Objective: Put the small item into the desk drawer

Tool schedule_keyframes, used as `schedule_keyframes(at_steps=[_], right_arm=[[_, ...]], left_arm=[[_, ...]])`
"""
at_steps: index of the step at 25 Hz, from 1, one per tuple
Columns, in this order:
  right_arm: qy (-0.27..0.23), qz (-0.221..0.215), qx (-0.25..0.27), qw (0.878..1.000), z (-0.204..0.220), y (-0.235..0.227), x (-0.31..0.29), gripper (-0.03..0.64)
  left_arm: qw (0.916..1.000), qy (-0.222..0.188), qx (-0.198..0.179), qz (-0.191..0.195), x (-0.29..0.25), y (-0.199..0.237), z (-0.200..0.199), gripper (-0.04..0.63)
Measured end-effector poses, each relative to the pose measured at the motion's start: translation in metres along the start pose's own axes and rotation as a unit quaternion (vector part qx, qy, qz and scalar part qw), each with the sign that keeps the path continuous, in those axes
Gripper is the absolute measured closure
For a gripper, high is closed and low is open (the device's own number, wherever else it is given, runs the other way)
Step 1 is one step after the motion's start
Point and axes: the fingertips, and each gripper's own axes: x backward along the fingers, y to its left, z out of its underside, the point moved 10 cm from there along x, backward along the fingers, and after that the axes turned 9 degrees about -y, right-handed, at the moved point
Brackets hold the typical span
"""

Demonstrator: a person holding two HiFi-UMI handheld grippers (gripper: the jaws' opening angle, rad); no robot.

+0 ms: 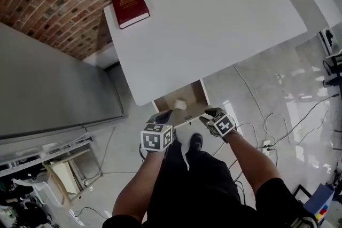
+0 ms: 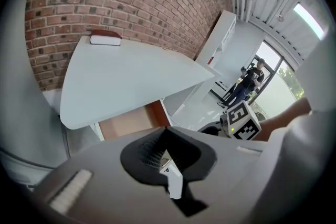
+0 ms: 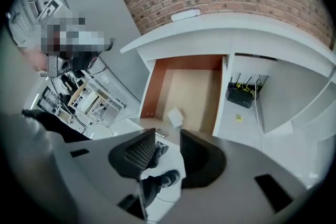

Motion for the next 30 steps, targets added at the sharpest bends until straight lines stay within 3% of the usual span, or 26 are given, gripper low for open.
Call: schedule_keyframes(at_steps=[10,14,25,30], right_arm=[[-0.071,0.009,-0.015,0.997,0.006,0.006,0.066,0.487],[-0.114,-0.007,-0.008,0.993,-0.008,0.015,0.083,0.489],[-0.198,-0.03,0.009,0.98,-0.044,0.057,0.14,0.531],[-0.216,-0.027,0.053,0.975,-0.062,0.092,0.163,0.546]], left_arm=[[0.9977,-0.032,0.003,-0.06,0.053,-0.03,-0.001,0.584],[0.9949,-0.058,0.008,-0.083,0.072,-0.039,-0.009,0.584],[0.9911,-0.098,-0.028,-0.086,0.114,-0.061,-0.032,0.583],[0.9907,-0.11,-0.038,-0.071,0.128,-0.058,-0.04,0.583]])
